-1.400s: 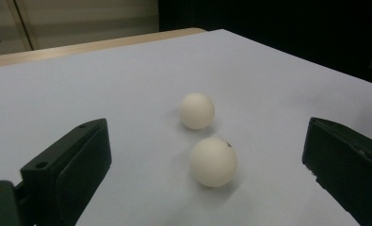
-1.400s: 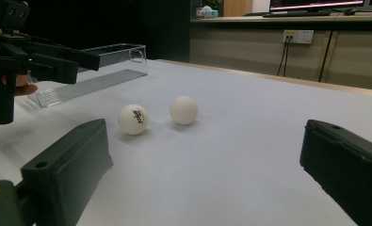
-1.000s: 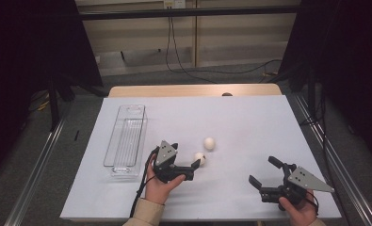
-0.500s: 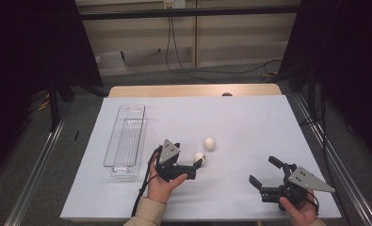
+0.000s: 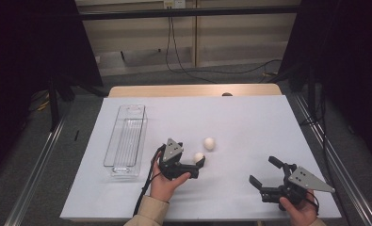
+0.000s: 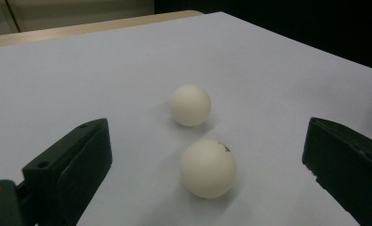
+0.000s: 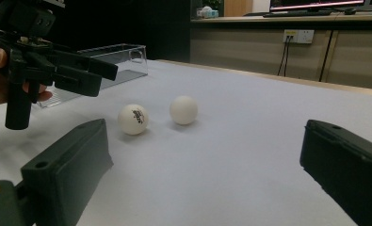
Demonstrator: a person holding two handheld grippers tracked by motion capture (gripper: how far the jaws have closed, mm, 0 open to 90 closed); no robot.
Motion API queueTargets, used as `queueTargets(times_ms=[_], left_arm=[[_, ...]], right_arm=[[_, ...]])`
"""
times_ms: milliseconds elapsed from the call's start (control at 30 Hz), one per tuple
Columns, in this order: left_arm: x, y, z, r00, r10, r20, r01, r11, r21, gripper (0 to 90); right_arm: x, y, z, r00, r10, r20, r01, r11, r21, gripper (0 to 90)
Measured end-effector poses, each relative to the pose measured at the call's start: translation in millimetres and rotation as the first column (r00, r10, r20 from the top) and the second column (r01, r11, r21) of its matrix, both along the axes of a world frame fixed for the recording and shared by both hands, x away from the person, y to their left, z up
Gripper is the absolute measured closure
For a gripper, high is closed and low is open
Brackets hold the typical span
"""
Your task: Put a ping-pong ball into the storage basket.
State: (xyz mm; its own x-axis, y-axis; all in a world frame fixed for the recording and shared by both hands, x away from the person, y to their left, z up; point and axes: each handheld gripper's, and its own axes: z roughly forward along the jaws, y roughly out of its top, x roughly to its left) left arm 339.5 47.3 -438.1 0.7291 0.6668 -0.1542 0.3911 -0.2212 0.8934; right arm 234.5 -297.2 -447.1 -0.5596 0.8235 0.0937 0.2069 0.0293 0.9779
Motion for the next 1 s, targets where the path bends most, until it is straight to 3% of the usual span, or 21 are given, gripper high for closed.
queueTargets(times_ms=[300,1000], left_arm=[[2.4,-2.7,-1.2,0.9999,0.007,-0.012,-0.007,1.0,0.007,2.0],[8.9,-13.2,-7.2,0.9991,-0.006,-0.042,0.009,0.9974,0.072,2.5]], right_arm=[[-0.1,-0.1,0.0,1.0,0.0,0.0,0.0,1.0,0.001,1.7],[-0.1,-0.4,-0.3,1.0,0.0,-0.002,0.0,1.0,0.007,1.7]])
